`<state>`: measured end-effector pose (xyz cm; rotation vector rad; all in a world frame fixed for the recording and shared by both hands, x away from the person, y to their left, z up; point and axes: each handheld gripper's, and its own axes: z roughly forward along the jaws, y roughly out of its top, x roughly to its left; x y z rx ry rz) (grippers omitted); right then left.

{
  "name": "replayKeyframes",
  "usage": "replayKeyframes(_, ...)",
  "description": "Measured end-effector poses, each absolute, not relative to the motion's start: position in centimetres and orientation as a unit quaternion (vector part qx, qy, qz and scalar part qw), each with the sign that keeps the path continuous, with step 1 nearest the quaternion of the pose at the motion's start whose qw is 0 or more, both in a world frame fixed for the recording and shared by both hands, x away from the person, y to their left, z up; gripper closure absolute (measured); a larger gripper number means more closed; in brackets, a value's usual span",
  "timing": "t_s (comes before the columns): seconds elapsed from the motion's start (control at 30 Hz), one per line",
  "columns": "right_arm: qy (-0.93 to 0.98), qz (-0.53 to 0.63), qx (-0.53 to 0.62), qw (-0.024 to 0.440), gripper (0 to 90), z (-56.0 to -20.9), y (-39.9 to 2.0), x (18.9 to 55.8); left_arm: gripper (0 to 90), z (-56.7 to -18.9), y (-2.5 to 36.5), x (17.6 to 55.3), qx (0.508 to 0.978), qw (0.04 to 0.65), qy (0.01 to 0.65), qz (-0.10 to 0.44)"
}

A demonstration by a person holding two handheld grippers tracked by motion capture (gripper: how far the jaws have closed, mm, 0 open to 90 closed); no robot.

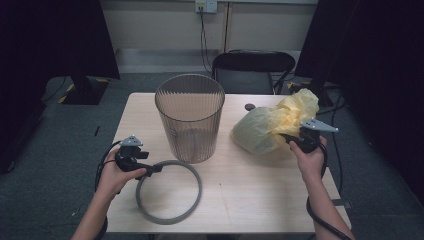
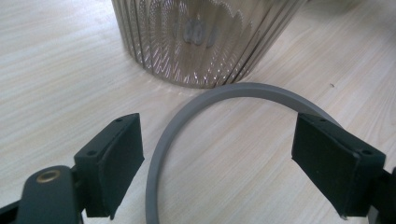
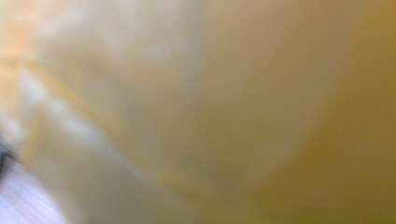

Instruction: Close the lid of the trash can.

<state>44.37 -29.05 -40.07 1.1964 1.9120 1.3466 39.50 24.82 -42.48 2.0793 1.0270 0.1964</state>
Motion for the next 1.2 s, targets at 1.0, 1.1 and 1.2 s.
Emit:
replayKeyframes(1.0, 0.734, 0.462, 0.434, 0.244, 57.4, -43.7, -27.9, 43.6, 16.7, -44.0, 25.4, 38.6, 0.827, 0.385, 0.402, 0.075)
replayKeyframes(1.1, 0.732, 0.458, 0.442, 0.243, 50.5, -44.1, -27.8, 43.6, 16.7, -44.3, 25.3, 38.5, 0.827, 0.383, 0.404, 0.074)
replayKeyframes(1.2, 0.728, 0.458, 0.45, 0.24, 44.9, -44.4, -27.6, 43.8, 16.7, -44.6, 25.3, 38.6, 0.827, 0.383, 0.405, 0.073)
